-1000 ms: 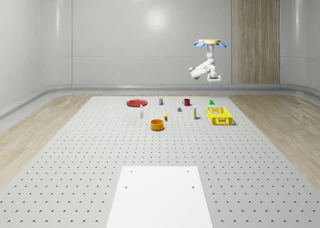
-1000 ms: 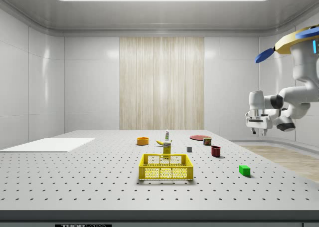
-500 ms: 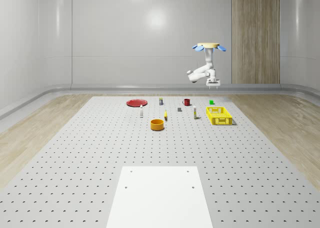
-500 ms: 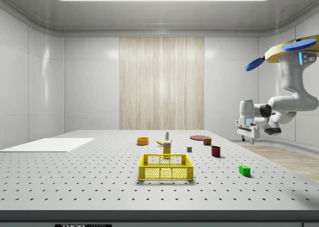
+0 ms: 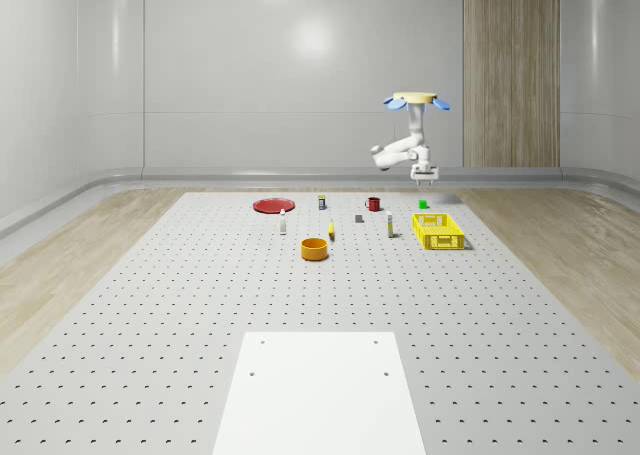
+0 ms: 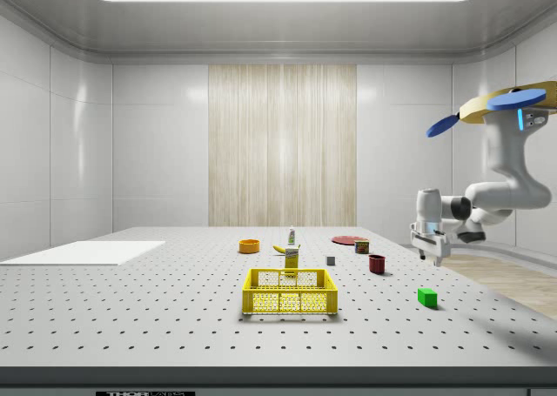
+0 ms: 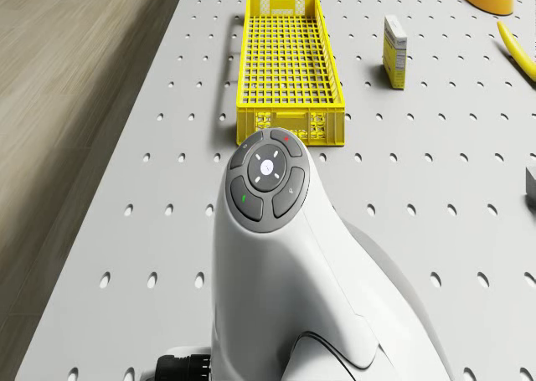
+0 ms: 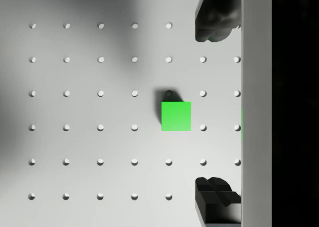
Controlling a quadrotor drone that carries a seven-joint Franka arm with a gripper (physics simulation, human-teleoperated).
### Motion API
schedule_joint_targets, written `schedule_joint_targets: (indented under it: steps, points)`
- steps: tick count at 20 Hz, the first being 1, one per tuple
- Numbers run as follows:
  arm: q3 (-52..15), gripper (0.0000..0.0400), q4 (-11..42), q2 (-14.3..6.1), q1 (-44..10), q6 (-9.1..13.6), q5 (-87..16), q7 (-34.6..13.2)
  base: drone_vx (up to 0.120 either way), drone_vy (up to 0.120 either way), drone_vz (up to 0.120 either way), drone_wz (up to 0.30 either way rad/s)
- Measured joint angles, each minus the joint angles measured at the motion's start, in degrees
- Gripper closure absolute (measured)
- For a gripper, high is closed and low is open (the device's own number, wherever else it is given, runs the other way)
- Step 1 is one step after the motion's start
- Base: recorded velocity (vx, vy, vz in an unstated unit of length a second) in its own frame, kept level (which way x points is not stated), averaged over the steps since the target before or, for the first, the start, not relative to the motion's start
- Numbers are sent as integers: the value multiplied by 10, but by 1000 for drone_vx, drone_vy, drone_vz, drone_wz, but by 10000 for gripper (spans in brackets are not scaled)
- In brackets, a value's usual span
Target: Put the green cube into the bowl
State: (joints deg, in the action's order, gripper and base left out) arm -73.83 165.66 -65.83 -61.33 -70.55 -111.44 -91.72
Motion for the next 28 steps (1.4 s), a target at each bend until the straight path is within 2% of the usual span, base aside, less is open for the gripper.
schedule_joint_targets:
  steps: [17, 28]
  points:
    - [-13, 0, -3, -47, -15, -43, 23, -14, 0, 0, -118, 0]
    - [35, 0, -14, -84, -8, -95, -15, -4, 0, 0, 0, 0]
